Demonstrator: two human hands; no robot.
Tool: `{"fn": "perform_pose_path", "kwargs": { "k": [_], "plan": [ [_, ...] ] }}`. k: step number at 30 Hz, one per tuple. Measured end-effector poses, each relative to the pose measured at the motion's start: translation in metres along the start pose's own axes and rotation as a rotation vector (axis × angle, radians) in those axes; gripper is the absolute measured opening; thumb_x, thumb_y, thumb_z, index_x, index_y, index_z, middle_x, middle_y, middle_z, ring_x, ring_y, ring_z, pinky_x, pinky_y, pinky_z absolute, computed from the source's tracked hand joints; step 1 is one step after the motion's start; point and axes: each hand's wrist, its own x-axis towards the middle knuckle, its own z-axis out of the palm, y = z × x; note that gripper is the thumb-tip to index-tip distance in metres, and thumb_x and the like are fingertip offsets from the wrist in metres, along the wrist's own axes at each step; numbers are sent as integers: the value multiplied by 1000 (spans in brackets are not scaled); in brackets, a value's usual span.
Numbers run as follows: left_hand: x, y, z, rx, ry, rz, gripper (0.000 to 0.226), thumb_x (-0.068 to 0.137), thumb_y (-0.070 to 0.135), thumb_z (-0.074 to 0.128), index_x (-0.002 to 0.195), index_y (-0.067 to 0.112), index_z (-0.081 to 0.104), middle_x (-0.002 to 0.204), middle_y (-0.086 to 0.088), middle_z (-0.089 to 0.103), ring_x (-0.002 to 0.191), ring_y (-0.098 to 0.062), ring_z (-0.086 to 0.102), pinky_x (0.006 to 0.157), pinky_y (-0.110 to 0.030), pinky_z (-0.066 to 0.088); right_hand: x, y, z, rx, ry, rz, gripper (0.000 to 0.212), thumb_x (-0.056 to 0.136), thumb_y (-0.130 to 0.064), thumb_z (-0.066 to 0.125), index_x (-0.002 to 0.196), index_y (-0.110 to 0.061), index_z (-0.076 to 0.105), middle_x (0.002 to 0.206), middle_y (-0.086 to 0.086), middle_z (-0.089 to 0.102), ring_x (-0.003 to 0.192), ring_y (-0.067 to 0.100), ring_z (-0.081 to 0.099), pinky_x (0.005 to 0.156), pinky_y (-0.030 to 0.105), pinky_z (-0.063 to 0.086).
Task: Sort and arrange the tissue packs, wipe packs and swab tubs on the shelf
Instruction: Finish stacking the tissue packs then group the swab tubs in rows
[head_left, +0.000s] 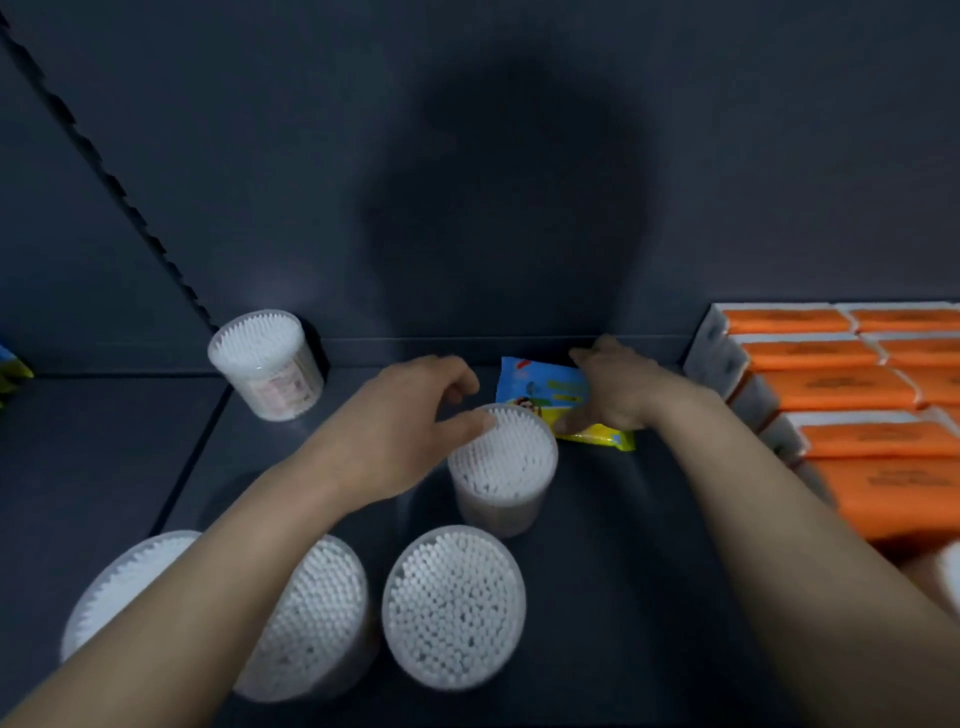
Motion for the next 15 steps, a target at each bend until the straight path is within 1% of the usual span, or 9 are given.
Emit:
{"fn": "perform_pose_path", "kwargs": {
  "k": [2,5,6,7,9,10,11,13,15],
  "plan": [
    [1,4,0,-14,-42,5,45,79,52,60,115,25,55,108,10,57,95,-3,53,84,-24,44,-4,2,2,26,-8,25,86,67,-54,75,134,-14,40,133,11,33,126,32,35,101,40,35],
    [-1,14,2,11,-169,14,69,67,61,65,126,30,47,118,13,47,107,-5,48,91,-23,39,-13,6,1,130,18,16,80,66,-45,80,126,-8,41,129,12,37,119,31,43,94,35,41],
    [-3,17,4,37,-204,19,77,63,62,67,130,32,42,121,16,43,110,-5,45,91,-22,38,-15,8,-2,147,45,-11,74,69,-40,79,123,-7,42,128,13,42,114,29,47,89,33,42],
    [-5,21,5,62,-227,19,84,61,62,69,133,35,38,125,17,40,112,-4,44,91,-22,37,-18,9,-5,157,84,-47,63,73,-34,78,118,-7,43,124,13,48,105,27,50,81,31,42],
    [-9,27,8,98,-235,11,92,60,58,74,138,37,30,130,18,34,114,-5,43,90,-22,37,-25,11,-13,159,175,-111,41,79,-26,73,101,-11,42,113,14,57,88,24,50,69,30,38],
    [-10,29,10,113,-227,3,94,60,54,76,139,37,27,131,17,33,114,-6,42,89,-21,37,-29,13,-17,164,217,-133,36,80,-24,71,97,-13,41,109,14,58,86,25,51,68,31,39],
    [-11,31,12,126,-212,-6,95,62,51,76,141,36,26,132,16,32,115,-7,42,88,-21,37,-33,14,-21,173,251,-152,34,81,-23,70,99,-14,43,109,14,59,88,27,54,70,33,43],
    [-13,34,16,144,-173,-32,94,66,47,75,143,32,24,134,12,32,119,-9,41,90,-21,36,-43,18,-29,179,310,-182,35,83,-22,67,113,-16,49,113,11,60,98,29,58,81,37,49],
    [-16,37,18,146,-136,-74,92,67,46,74,143,29,25,135,10,33,121,-12,42,91,-22,37,-54,21,-37,179,370,-206,35,85,-21,64,118,-18,53,114,10,62,101,29,58,84,37,49]
  ]
}}
